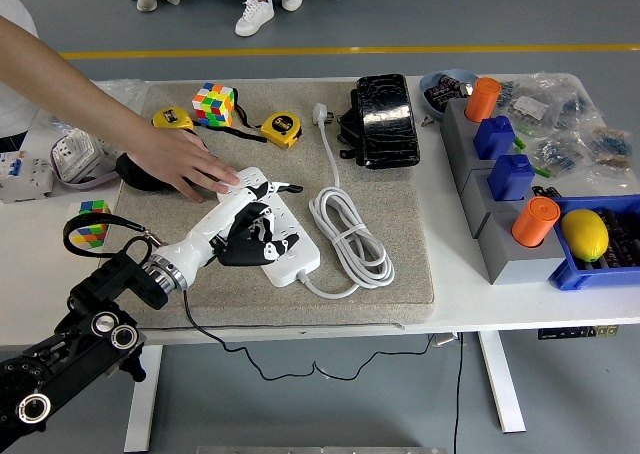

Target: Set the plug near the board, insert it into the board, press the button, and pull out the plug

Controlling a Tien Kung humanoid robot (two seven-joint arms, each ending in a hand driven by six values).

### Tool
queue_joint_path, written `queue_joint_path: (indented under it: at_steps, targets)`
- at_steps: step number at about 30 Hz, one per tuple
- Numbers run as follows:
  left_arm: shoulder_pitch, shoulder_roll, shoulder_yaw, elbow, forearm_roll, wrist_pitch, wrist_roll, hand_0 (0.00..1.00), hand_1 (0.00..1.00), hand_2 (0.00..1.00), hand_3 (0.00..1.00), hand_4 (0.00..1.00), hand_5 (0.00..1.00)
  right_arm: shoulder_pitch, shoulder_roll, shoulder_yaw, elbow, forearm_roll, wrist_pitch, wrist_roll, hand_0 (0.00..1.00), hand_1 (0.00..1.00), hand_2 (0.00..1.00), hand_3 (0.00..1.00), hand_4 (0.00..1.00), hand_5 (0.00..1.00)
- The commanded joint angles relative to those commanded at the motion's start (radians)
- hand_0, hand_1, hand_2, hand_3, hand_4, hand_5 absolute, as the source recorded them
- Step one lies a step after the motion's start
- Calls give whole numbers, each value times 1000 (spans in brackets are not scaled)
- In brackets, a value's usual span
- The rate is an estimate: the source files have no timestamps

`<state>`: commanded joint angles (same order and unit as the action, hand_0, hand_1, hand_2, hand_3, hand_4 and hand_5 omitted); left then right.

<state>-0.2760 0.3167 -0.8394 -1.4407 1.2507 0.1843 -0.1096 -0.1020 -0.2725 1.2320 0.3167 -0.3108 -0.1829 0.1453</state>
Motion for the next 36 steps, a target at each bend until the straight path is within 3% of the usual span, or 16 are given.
queue_joint_path:
  at_steps: [1,6,7,9,36]
  targets:
    - [3,0,5,10,-46,24,-37,306,379,491,561,815,239,0,0,0,0,0,0,0,548,596,537,508,837,362]
    - [15,-2,21,45,-250,88,-174,306,379,491,561,815,239,1,-1,-5,0,1,0,0,548,596,537,508,837,362]
    - [16,-2,22,48,-294,92,-186,347,424,500,530,827,276,1,-1,-6,0,1,0,0,550,594,538,509,838,362]
    - [18,-4,20,53,-349,95,-188,347,424,500,530,827,276,2,-1,-7,0,1,0,0,550,594,538,509,838,362]
    - [25,-2,7,32,-316,86,-171,347,422,499,536,822,286,-3,0,-4,-1,1,0,0,549,595,537,509,838,363]
